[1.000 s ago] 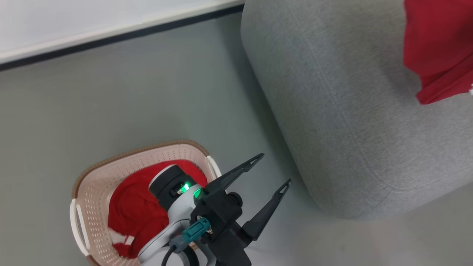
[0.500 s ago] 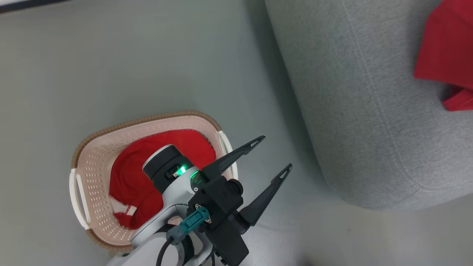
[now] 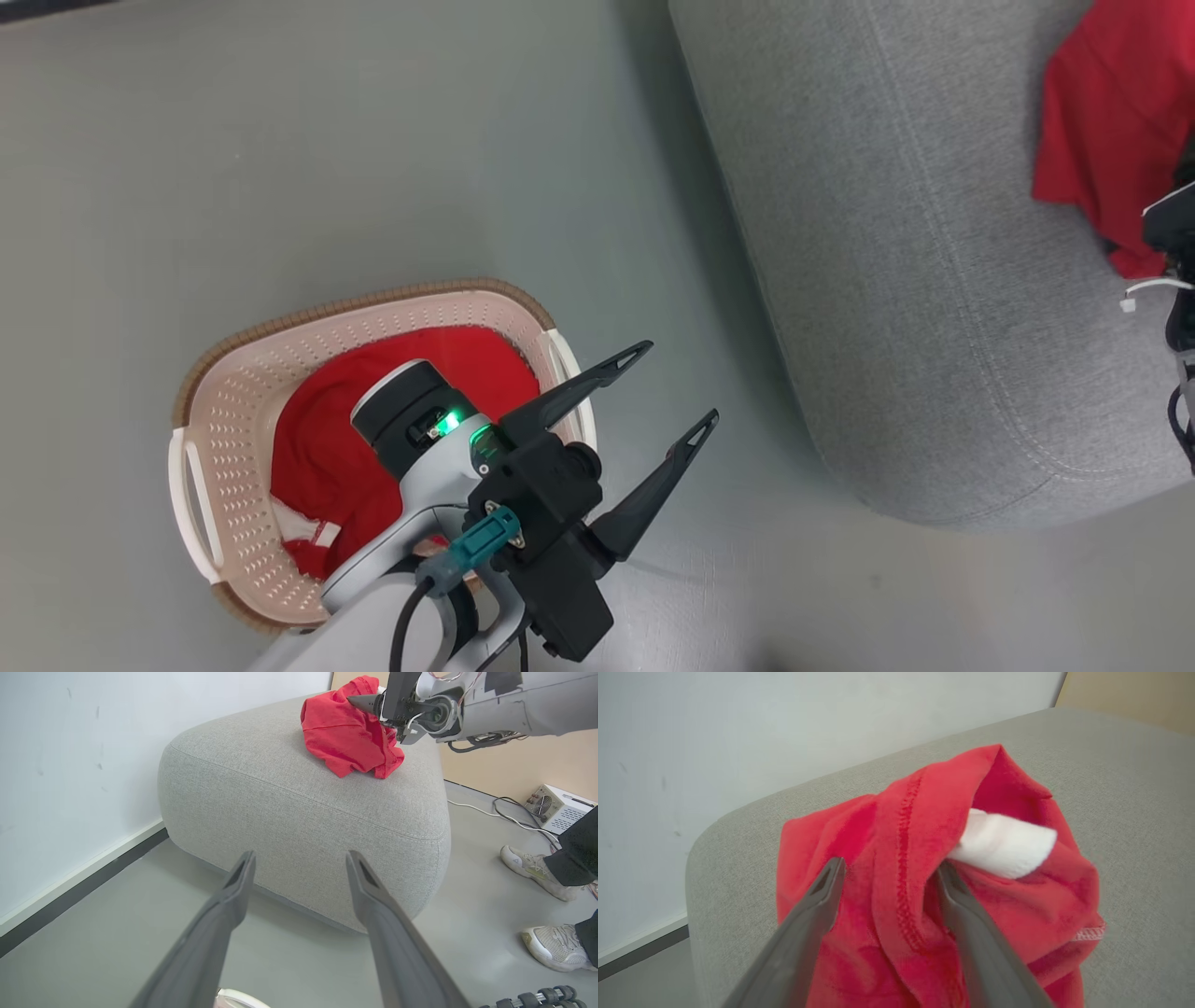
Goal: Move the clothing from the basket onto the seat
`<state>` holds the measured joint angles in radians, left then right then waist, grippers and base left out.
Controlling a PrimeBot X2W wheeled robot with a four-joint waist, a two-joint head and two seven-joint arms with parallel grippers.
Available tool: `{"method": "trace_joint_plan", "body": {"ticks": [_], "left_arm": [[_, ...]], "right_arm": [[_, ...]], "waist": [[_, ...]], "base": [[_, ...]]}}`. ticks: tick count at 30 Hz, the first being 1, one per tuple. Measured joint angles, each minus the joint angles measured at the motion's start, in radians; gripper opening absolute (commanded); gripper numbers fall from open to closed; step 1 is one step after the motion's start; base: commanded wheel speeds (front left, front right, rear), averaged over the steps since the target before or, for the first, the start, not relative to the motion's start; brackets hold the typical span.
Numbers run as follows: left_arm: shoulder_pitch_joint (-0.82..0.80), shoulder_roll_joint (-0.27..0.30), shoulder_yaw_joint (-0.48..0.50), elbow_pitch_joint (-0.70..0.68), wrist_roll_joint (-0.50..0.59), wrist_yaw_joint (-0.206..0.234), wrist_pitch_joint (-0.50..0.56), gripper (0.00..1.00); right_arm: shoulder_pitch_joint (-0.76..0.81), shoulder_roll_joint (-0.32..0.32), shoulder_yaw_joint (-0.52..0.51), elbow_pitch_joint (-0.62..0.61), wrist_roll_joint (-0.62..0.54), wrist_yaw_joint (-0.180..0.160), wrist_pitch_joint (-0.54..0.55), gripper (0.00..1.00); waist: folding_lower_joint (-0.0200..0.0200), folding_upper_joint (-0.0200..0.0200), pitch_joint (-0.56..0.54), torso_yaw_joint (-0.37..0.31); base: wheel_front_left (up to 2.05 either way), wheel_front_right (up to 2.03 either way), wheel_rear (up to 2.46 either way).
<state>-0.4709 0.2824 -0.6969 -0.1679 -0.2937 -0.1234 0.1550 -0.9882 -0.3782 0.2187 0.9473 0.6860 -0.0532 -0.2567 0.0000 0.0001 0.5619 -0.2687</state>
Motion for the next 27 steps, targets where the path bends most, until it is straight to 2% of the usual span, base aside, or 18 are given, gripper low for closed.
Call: {"method": "trace_joint_plan", "body": {"ticks": [6,15,19,27], "left_arm": [[0.001,-0.003,-0.002,0.034,-0.018,0.000,-0.026,1.00],[0.019,-0.015,0.001,0.079,-0.029,0.000,-0.061,1.00],[0.032,-0.026,0.003,0.094,-0.032,0.004,-0.070,1.00],[0.047,-0.040,0.026,0.121,-0.042,0.032,-0.103,1.00]], "right_arm": [[0.055,0.010,0.000,0.014,-0.002,0.011,0.000,1.00],[0.147,0.022,0.019,-0.009,-0.029,0.045,0.000,1.00],[0.182,0.028,0.026,-0.044,-0.046,0.049,0.000,1.00],[0.268,0.054,0.049,-0.198,-0.094,0.062,0.000,1.00]], "waist": [[-0.0001,0.0000,-0.041,-0.008],[-0.0001,-0.0001,-0.118,-0.012],[-0.0001,-0.0001,-0.144,-0.009],[-0.0002,-0.0001,-0.203,0.019]], "base": [[0.00,0.00,0.00],[0.00,0.00,0.00],[0.00,0.00,0.00],[0.00,0.00,0.00]]}}
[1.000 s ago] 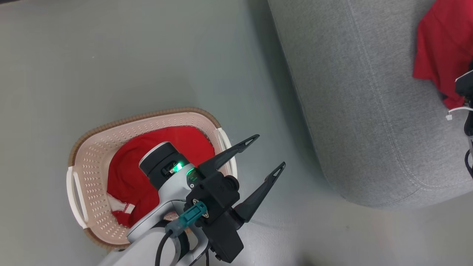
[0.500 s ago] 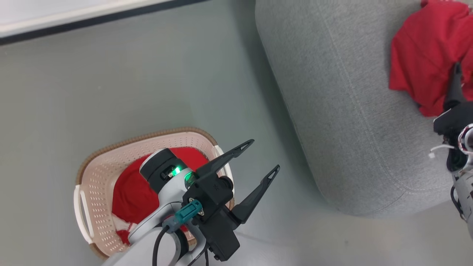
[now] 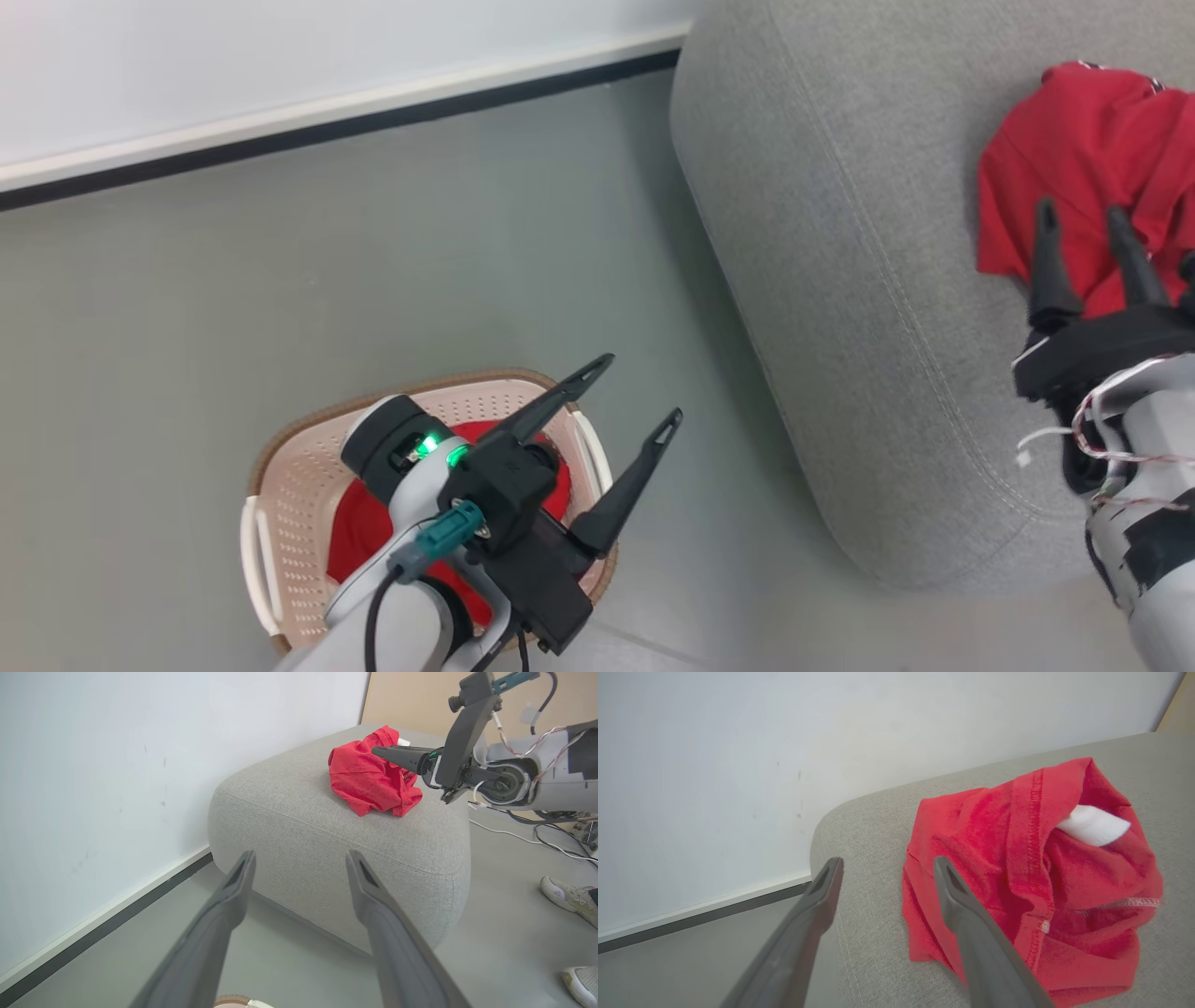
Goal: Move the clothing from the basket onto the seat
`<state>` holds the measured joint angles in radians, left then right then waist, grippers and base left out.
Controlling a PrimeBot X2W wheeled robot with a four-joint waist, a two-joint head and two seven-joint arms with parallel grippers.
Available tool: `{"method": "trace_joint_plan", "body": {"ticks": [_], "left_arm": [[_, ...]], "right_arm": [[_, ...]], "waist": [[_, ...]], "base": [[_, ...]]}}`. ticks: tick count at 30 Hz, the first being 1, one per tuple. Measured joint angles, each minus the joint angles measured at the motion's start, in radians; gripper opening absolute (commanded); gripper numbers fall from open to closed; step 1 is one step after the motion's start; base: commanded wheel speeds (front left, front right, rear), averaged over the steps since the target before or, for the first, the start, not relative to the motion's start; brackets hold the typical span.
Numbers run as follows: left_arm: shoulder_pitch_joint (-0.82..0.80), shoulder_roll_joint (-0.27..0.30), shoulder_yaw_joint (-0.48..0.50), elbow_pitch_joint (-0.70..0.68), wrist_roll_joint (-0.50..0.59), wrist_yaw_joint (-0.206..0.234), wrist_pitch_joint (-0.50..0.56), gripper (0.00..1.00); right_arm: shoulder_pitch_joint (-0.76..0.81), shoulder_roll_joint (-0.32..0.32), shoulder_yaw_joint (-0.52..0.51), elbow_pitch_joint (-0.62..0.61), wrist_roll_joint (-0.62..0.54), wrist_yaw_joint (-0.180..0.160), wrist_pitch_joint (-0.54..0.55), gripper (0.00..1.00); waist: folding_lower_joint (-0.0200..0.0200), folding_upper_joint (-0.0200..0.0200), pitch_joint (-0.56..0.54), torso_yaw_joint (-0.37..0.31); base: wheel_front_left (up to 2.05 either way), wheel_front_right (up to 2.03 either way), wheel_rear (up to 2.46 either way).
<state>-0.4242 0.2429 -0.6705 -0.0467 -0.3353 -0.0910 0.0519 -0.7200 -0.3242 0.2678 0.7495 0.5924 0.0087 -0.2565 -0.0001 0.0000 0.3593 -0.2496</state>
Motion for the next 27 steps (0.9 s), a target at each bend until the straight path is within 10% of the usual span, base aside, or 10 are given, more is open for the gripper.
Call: {"method": "trace_joint_plan", "body": {"ticks": [27], "left_arm": [[0.149,-0.016,0.174,0.123,-0.099,0.146,-0.101,1.00]], "right_arm": [[0.342,0.064,0.080,-0.448,-0.155,-0.088,0.000,1.00]], "waist": [[0.0000,0.0000,-0.170,0.179]], "base": [[0.00,0.00,0.00]]}}
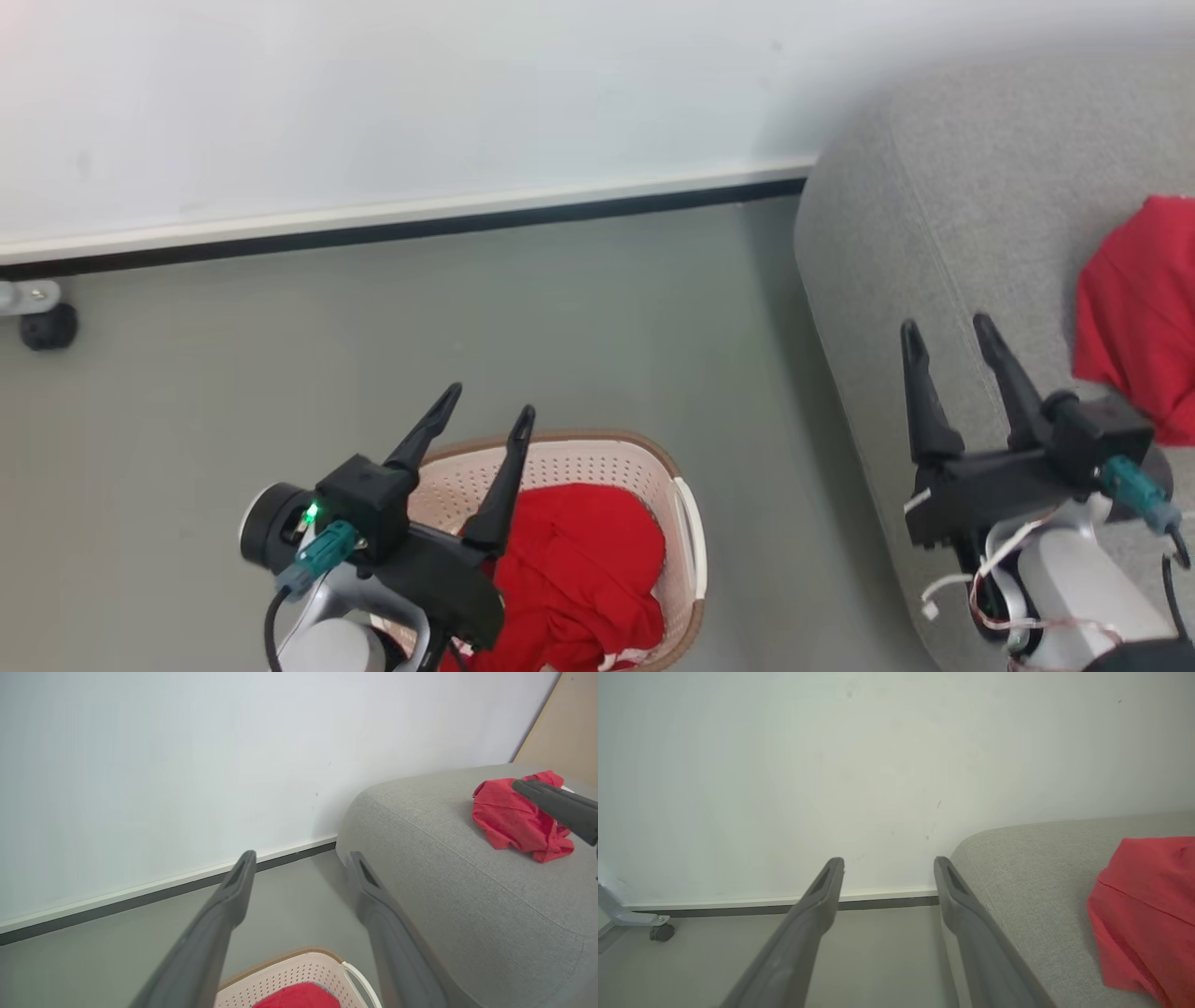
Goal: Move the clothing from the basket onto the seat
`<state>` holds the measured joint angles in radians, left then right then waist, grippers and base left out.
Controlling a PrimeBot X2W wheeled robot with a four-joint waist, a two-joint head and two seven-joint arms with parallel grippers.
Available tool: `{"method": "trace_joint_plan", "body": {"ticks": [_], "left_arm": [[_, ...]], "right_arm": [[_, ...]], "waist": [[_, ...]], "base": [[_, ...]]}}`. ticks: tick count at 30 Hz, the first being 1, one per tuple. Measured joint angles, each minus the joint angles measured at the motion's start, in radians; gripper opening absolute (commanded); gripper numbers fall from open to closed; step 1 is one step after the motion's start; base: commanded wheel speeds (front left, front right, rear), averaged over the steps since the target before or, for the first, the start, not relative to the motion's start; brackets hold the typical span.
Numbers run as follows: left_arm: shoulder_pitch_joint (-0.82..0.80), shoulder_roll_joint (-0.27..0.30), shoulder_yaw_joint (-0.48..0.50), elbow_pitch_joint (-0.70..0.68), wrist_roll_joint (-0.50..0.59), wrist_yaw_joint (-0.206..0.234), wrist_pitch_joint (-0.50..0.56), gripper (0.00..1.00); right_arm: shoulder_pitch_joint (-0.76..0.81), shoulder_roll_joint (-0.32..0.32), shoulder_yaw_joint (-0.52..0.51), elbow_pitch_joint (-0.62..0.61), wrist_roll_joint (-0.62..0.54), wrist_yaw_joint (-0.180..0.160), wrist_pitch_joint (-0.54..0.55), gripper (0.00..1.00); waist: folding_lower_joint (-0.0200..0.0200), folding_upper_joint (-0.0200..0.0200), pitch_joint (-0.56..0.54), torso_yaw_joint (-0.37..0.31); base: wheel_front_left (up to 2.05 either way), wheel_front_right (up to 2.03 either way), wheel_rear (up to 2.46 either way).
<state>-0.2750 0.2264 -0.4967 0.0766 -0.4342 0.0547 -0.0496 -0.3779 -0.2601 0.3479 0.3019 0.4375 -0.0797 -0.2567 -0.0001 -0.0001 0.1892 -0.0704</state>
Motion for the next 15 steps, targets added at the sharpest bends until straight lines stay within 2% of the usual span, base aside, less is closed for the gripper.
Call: {"method": "trace_joint_plan", "body": {"ticks": [15], "left_arm": [[0.111,0.002,0.111,0.035,-0.049,0.047,-0.049,1.00]], "right_arm": [[0.148,0.009,0.005,-0.050,-0.011,-0.027,0.000,1.00]], "waist": [[0.0000,0.0000,-0.085,0.066]], "base": [[0.00,0.00,0.00]]}}
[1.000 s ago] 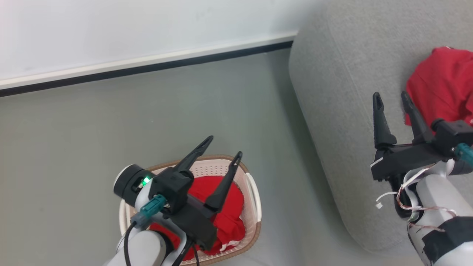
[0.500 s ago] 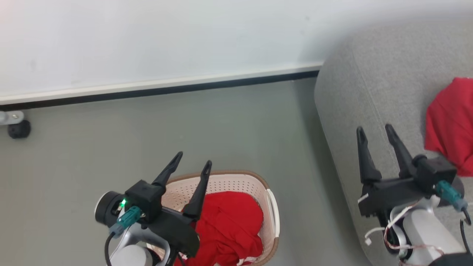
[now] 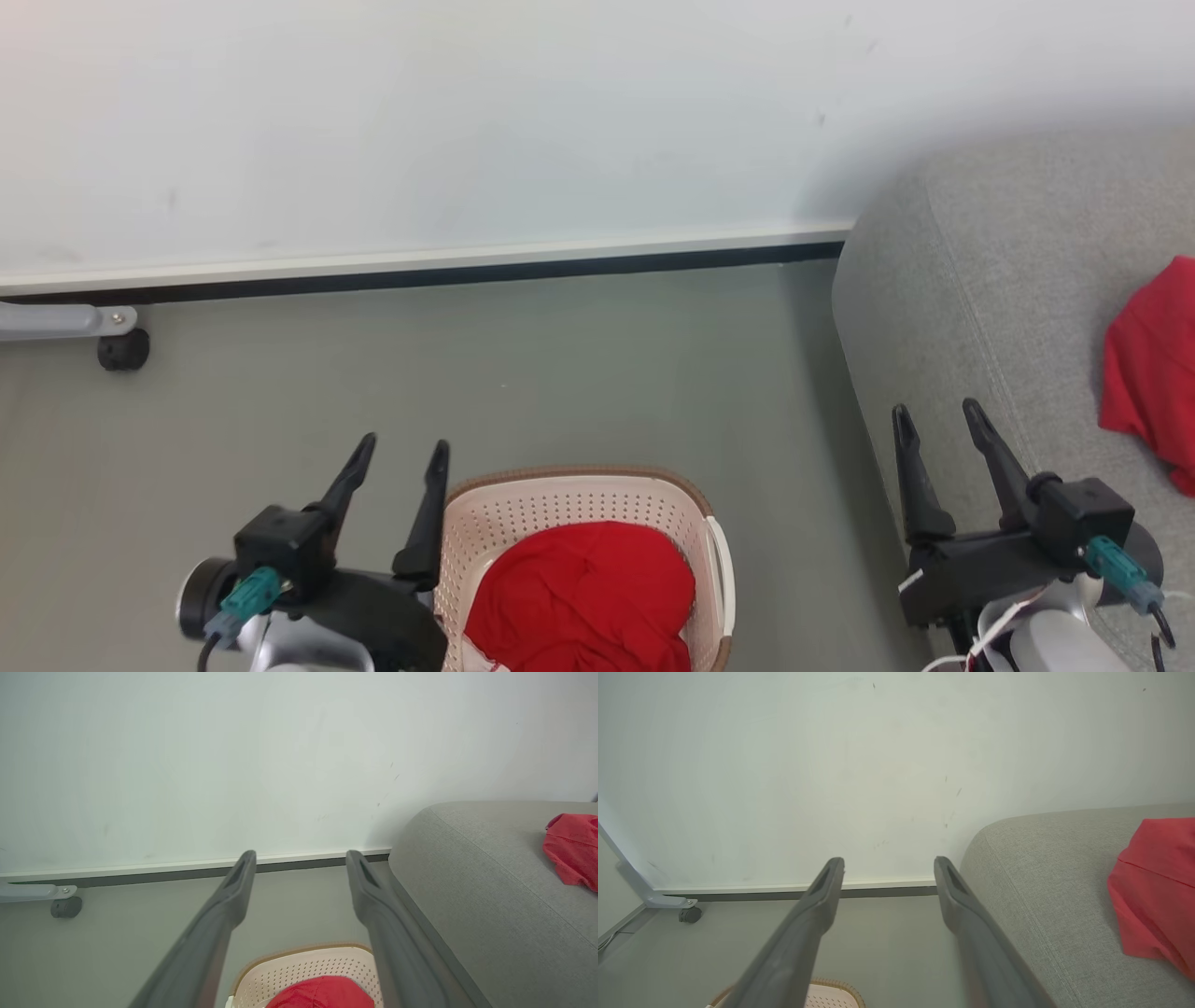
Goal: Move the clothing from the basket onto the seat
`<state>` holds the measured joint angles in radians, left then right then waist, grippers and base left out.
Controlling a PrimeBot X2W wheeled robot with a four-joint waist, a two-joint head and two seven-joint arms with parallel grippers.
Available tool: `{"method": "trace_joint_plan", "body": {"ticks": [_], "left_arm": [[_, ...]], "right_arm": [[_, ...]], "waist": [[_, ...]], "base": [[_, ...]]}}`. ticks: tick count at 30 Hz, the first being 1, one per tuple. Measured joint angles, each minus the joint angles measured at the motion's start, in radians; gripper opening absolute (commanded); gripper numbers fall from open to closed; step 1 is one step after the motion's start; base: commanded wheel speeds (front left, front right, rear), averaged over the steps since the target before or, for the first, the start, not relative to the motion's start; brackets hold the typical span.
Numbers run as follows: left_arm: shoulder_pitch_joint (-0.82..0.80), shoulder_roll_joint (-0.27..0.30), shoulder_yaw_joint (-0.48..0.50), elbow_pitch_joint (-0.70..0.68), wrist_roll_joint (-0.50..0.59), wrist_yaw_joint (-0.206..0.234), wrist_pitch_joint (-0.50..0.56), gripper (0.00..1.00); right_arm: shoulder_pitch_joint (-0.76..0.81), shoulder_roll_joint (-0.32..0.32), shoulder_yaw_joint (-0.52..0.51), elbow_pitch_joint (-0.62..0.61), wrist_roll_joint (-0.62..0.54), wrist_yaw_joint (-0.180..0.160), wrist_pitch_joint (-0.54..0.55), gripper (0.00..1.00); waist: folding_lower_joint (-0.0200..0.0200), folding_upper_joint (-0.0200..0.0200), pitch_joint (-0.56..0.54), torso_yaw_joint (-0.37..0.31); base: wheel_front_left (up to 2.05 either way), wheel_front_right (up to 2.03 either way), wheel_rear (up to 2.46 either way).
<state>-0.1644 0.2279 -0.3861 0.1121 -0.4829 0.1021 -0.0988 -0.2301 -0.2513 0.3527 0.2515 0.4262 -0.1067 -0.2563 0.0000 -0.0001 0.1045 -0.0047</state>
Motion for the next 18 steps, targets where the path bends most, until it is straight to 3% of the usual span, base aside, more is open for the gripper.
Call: {"method": "trace_joint_plan", "body": {"ticks": [18], "left_arm": [[0.115,0.001,0.082,-0.016,0.000,0.021,-0.022,1.00]], "right_arm": [[0.121,0.001,-0.061,-0.056,-0.031,-0.018,0.019,1.00]], "waist": [[0.0000,0.0001,-0.048,0.021]], "base": [[0.00,0.00,0.00]]}}
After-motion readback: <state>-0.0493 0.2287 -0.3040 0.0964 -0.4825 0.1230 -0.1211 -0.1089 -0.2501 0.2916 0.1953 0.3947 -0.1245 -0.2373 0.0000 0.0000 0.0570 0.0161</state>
